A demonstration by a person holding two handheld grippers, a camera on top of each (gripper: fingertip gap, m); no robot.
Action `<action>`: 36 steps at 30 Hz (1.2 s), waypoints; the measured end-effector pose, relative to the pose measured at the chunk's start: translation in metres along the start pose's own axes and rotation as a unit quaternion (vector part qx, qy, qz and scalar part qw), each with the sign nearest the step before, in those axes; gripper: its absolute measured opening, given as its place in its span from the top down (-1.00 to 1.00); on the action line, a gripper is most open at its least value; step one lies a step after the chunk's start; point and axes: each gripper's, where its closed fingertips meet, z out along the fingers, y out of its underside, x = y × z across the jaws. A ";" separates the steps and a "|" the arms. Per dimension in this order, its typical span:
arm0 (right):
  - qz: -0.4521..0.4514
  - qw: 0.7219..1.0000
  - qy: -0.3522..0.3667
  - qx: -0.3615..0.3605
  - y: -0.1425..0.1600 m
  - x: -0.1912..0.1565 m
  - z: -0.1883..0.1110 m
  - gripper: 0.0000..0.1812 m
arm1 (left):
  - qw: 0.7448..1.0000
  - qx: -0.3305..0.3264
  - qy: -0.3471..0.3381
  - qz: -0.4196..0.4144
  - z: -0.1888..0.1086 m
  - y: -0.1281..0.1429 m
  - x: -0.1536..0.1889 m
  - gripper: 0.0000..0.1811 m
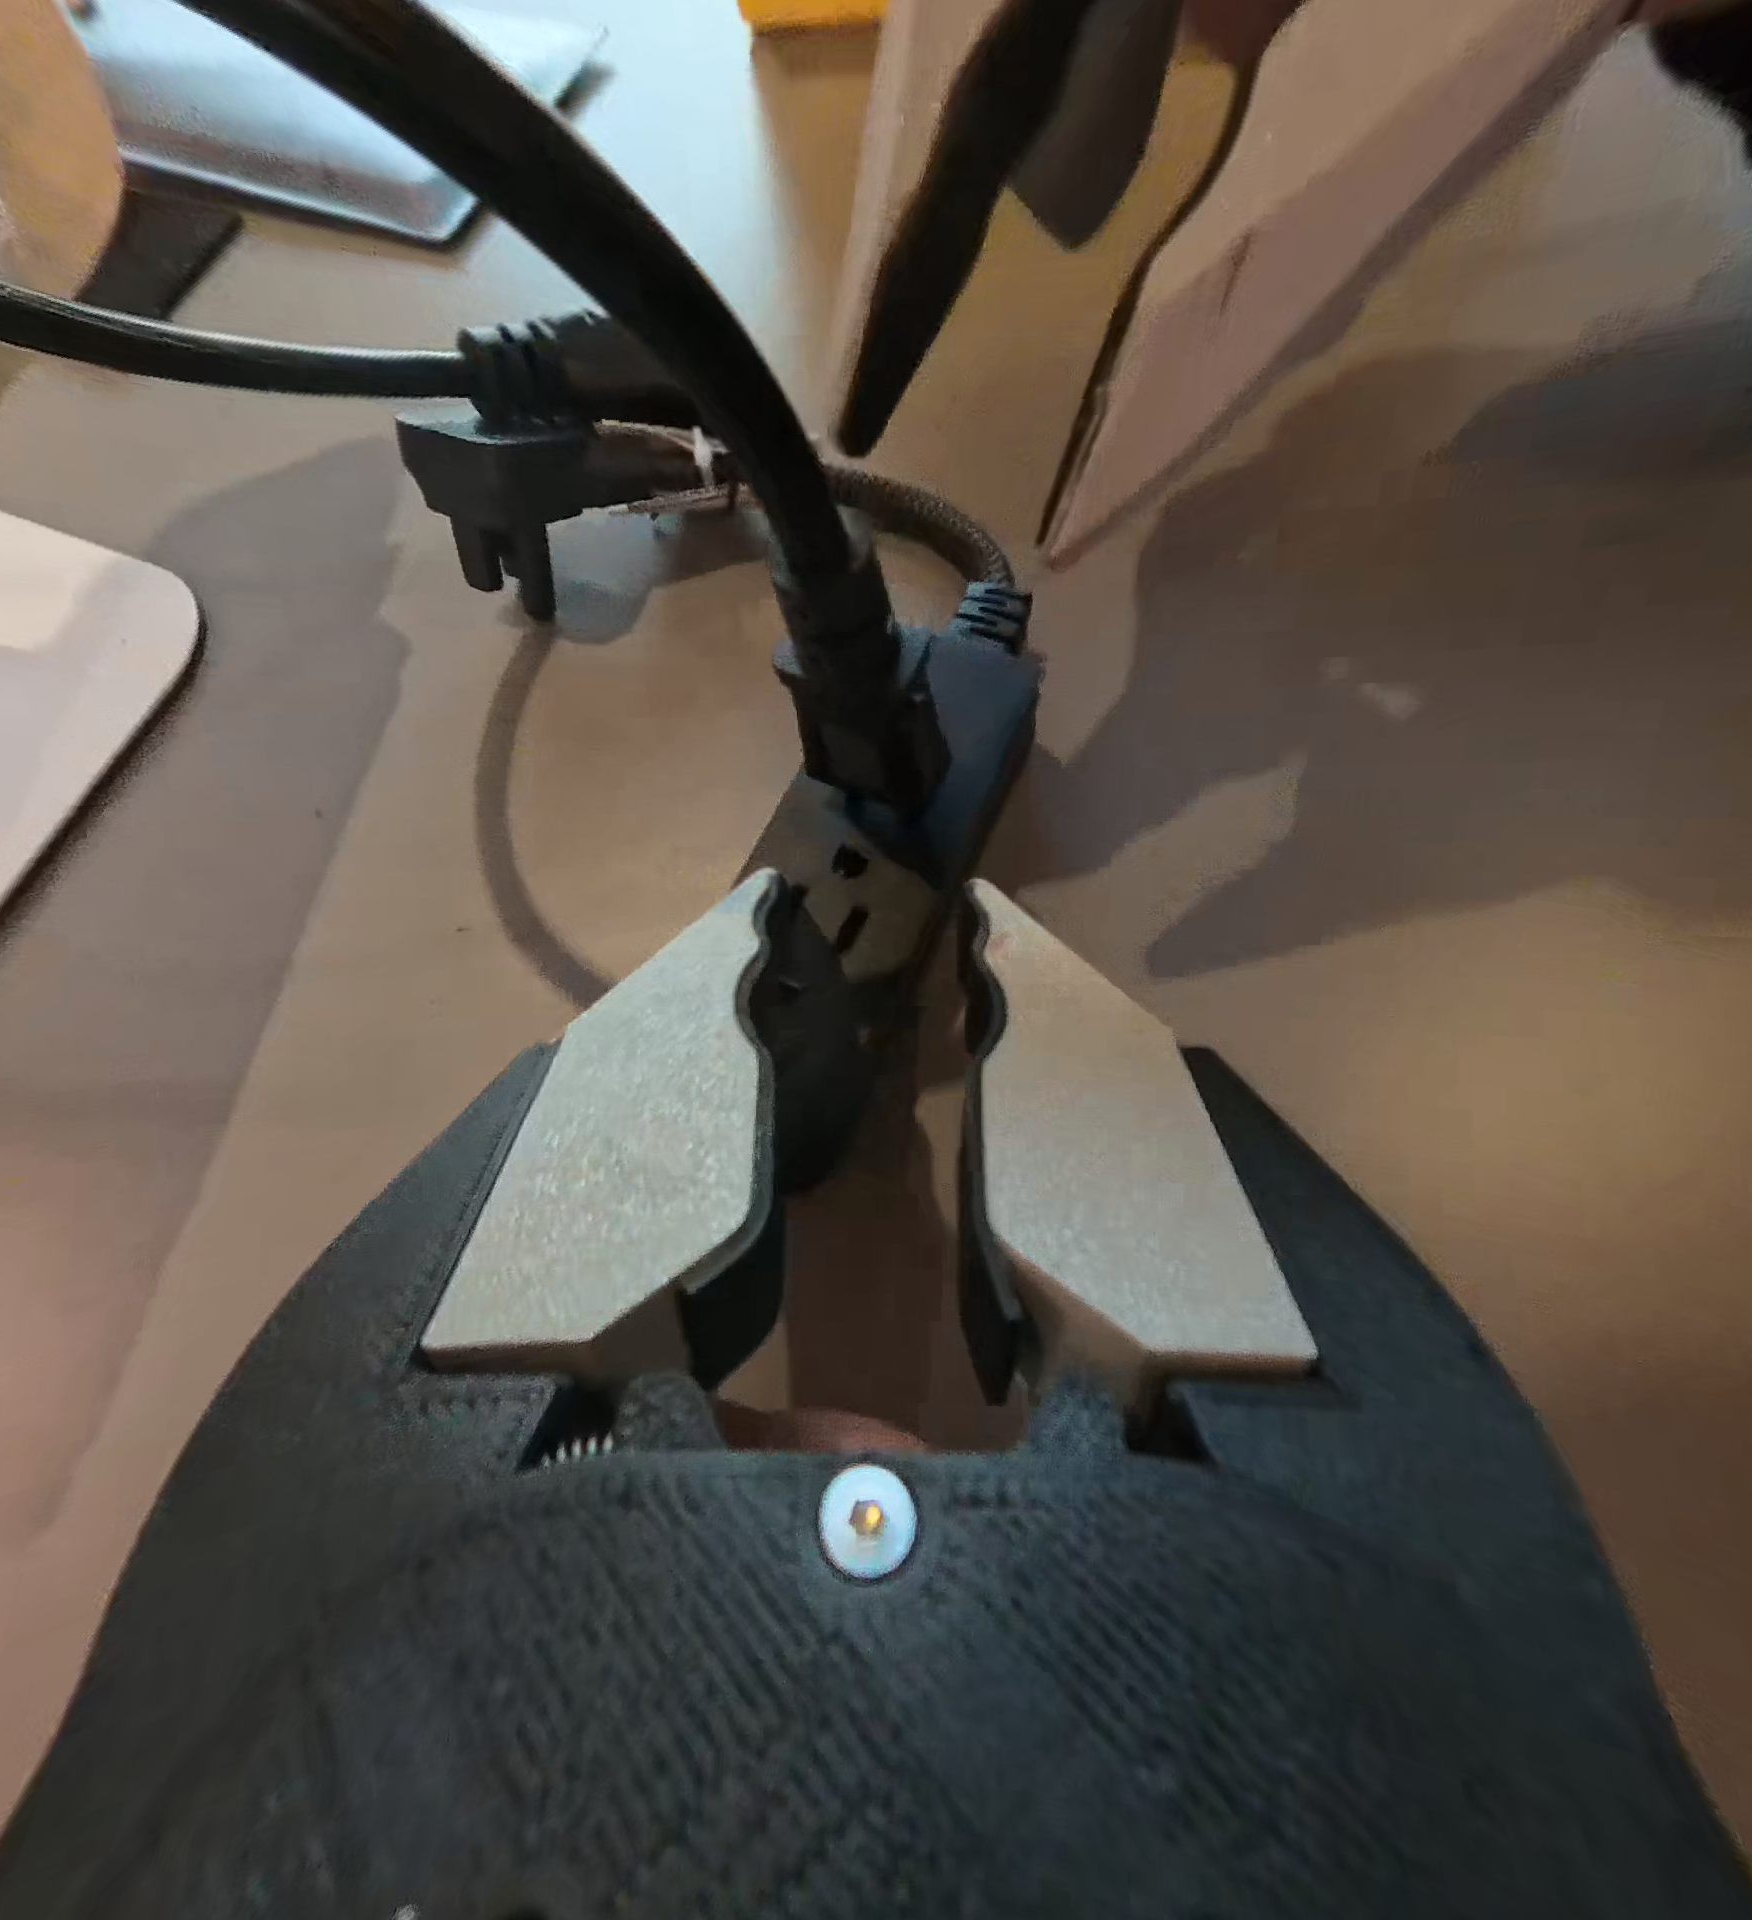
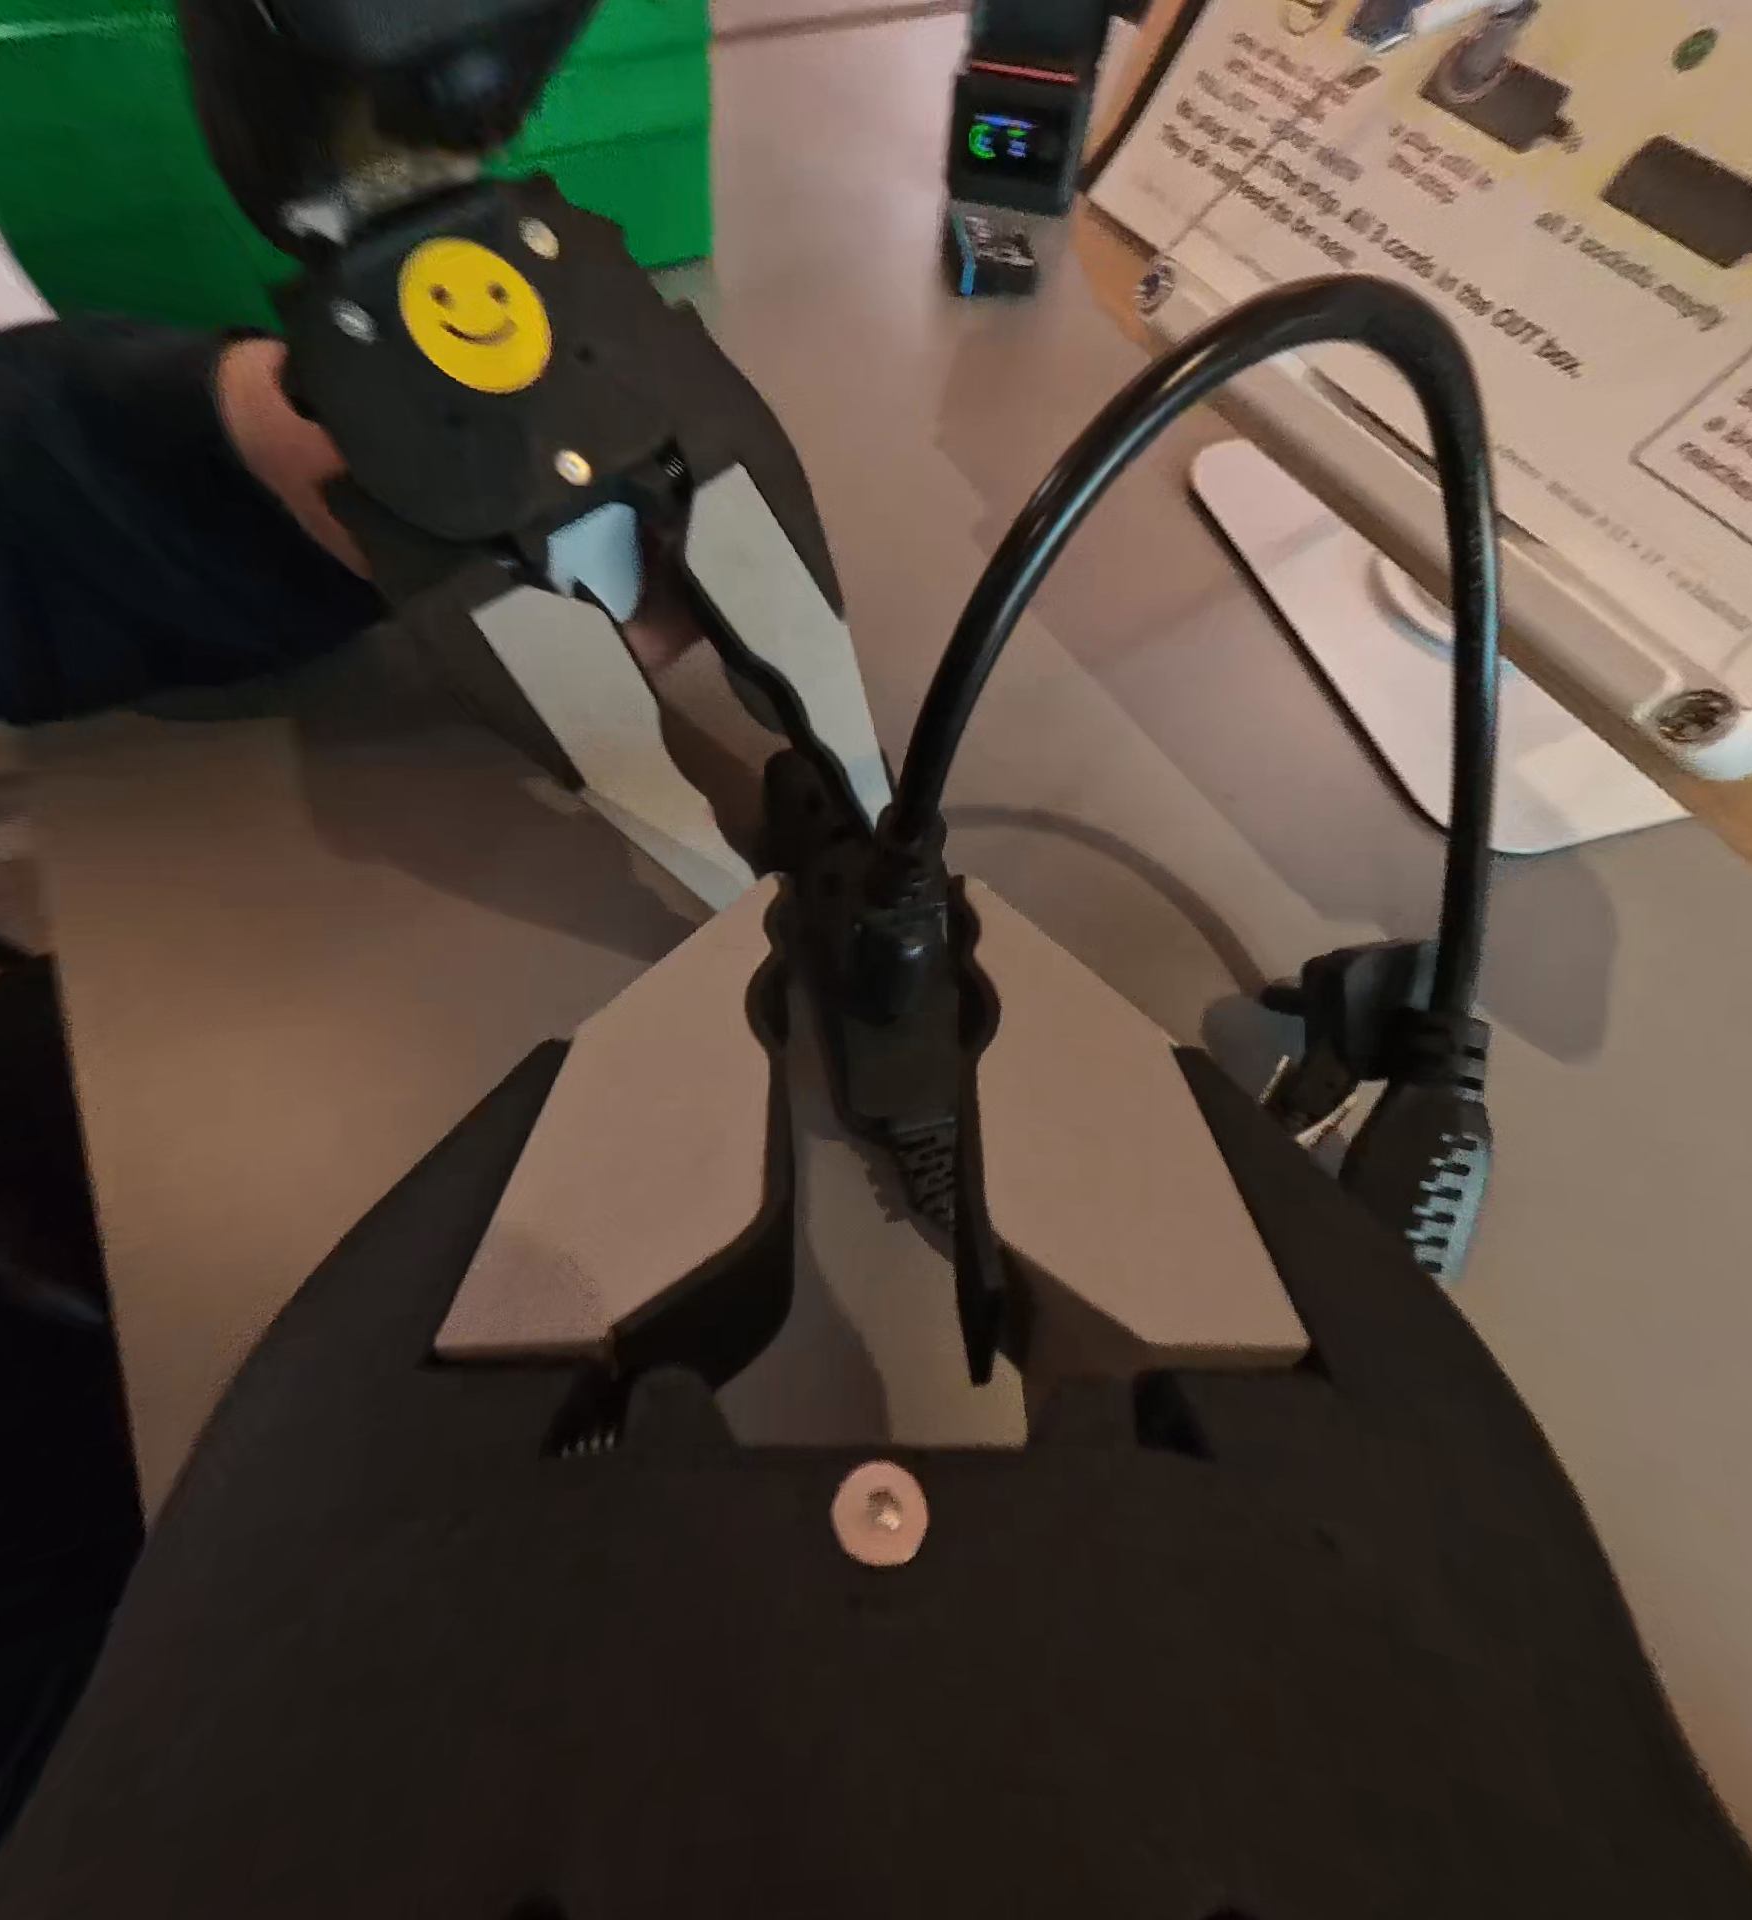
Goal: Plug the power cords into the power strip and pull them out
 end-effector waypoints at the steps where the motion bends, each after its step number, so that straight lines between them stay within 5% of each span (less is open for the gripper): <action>1: 0.008 1.000 -0.018 0.001 0.001 0.002 0.001 0.70 | 1.000 0.007 -0.006 0.006 0.002 -0.002 -0.002 0.68; 7: 0.026 0.995 -0.097 -0.005 -0.004 0.004 0.030 0.52 | 1.000 0.010 0.010 0.009 0.003 -0.003 -0.002 0.76; 11: -0.008 0.996 -0.086 -0.009 -0.005 0.007 0.042 0.82 | 1.000 0.015 0.012 0.001 -0.003 0.001 -0.006 0.85; 15: 0.005 0.996 -0.084 0.025 -0.005 0.010 0.039 0.85 | 0.998 0.036 0.044 -0.042 -0.004 0.000 -0.001 1.00; 18: 0.024 0.995 -0.071 0.061 -0.008 0.017 0.029 0.72 | 0.998 0.035 0.041 -0.039 -0.004 0.000 -0.002 1.00; 25: 0.010 0.992 -0.077 0.099 -0.011 0.012 0.019 0.87 | 0.998 0.036 0.036 -0.048 -0.007 0.001 -0.005 0.95; 36: -0.073 0.995 -0.048 -0.037 0.000 0.013 0.024 0.87 | 0.998 0.038 0.023 -0.051 -0.008 -0.001 -0.010 0.71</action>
